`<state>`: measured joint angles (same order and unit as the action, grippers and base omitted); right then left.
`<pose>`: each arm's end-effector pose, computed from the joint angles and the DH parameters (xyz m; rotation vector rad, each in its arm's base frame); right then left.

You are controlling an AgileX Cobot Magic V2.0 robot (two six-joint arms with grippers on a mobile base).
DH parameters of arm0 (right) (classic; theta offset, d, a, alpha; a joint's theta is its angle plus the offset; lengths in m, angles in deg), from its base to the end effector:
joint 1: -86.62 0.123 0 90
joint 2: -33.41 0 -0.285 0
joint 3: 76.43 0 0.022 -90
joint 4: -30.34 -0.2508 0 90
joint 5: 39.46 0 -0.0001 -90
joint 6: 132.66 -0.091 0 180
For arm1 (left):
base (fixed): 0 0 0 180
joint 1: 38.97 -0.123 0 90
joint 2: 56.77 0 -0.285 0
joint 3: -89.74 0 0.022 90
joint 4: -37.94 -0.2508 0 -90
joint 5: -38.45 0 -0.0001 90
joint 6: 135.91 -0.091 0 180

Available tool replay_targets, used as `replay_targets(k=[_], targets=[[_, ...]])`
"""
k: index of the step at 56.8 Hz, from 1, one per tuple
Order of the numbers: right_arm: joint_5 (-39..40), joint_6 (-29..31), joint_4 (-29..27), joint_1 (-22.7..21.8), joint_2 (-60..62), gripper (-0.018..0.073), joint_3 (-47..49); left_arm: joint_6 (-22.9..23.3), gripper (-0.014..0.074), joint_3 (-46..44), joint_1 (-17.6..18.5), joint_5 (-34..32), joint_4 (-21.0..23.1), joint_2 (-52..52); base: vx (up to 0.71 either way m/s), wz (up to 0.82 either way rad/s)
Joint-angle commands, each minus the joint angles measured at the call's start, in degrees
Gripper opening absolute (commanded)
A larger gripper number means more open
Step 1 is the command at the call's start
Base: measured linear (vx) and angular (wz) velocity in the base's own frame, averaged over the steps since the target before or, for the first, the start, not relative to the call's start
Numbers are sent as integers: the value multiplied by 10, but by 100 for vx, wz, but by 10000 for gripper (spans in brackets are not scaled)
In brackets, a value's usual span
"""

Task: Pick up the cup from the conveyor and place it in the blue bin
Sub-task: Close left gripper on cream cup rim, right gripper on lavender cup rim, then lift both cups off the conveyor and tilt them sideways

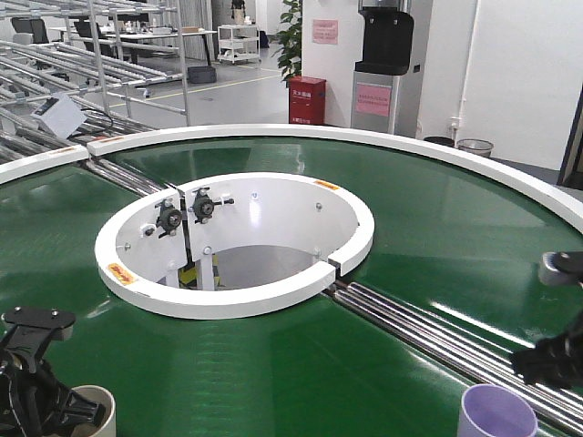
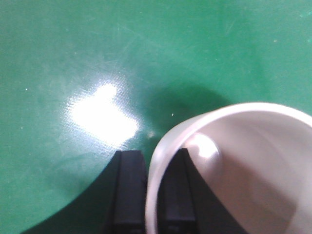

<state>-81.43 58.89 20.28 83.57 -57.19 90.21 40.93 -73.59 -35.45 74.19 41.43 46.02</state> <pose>0.3029 -0.0055 0.2943 -0.0679 2.5314 0.0995 0.3296 -0.0235 0.2142 0.1015 2.7064 -0.0648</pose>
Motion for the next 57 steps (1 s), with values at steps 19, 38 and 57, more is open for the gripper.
replay_targets(k=[19, 38, 57], targets=[[-57, 8, 3, 23, -137, 405, 102, 0, -8, -18, -1, -50, -5, -23, 0, 0], [-61, -75, 101, 69, -172, 328, 102, 0, -8, -18, -1, -58, -6, -23, 0, 0], [-87, -83, 101, 67, -171, 27, 102, 0, -8, -18, -1, -62, -6, -23, 0, 0]])
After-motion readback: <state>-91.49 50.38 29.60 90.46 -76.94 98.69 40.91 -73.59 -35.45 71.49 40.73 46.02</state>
